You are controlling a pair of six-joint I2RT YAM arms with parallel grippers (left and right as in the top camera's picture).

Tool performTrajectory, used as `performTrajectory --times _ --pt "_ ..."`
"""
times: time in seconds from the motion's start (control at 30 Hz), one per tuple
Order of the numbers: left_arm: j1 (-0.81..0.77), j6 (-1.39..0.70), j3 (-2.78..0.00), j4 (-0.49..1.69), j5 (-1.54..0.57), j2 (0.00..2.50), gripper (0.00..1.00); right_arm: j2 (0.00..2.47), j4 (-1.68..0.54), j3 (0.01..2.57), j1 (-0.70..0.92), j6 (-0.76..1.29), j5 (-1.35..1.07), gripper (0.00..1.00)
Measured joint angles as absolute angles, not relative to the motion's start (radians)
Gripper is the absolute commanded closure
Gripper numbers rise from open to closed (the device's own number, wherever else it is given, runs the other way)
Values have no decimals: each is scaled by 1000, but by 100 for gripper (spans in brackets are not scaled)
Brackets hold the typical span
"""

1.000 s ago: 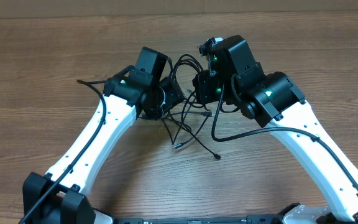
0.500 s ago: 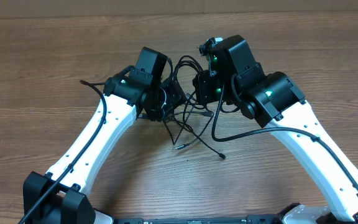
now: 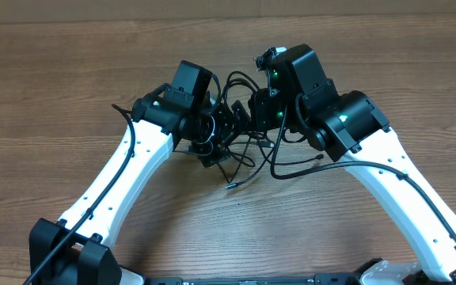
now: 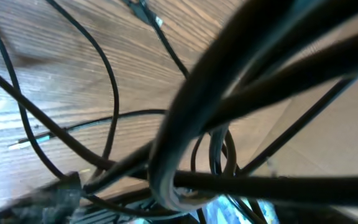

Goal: Untangle cables

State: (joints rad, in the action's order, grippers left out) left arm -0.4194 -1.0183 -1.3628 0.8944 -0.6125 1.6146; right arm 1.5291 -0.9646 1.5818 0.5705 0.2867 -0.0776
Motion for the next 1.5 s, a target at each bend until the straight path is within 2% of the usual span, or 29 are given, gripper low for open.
performTrajectory --times 0.1,0.13,0.17,0.23,0.43,0.57,0.73,0.87,1.1,1.23,1.5 --pt "-419 -1019 -1363 894 -625 1615 20 1529 -965 1582 571 287 -77 96" --pt "-419 -1019 -1363 894 -632 1615 15 1529 -965 1582 570 287 -74 96" --pt "-419 -1019 -1363 894 -636 1615 4 1529 -965 1582 571 287 -70 96" --pt "-419 -1022 -1362 894 -642 1615 4 1529 -965 1582 571 287 -62 96" --pt "-387 -1073 -1362 894 -655 1615 22 1529 -980 1582 570 276 -59 96" --pt "-347 -1153 -1362 893 -678 1615 30 1529 -988 1582 570 248 -59 96" --pt "-340 -1222 -1362 891 -684 1615 49 1529 -986 1582 570 226 -59 96" --pt "-346 -1267 -1362 896 -659 1615 56 1529 -980 1582 570 220 -59 96" --pt "-390 -1333 -1362 912 -574 1615 57 1529 -981 1582 570 213 -55 96" --pt "-406 -1354 -1362 913 -529 1615 63 1529 -981 1582 570 212 -56 96" --pt "-426 -1397 -1362 956 -408 1615 69 1529 -980 1582 570 212 -72 96"
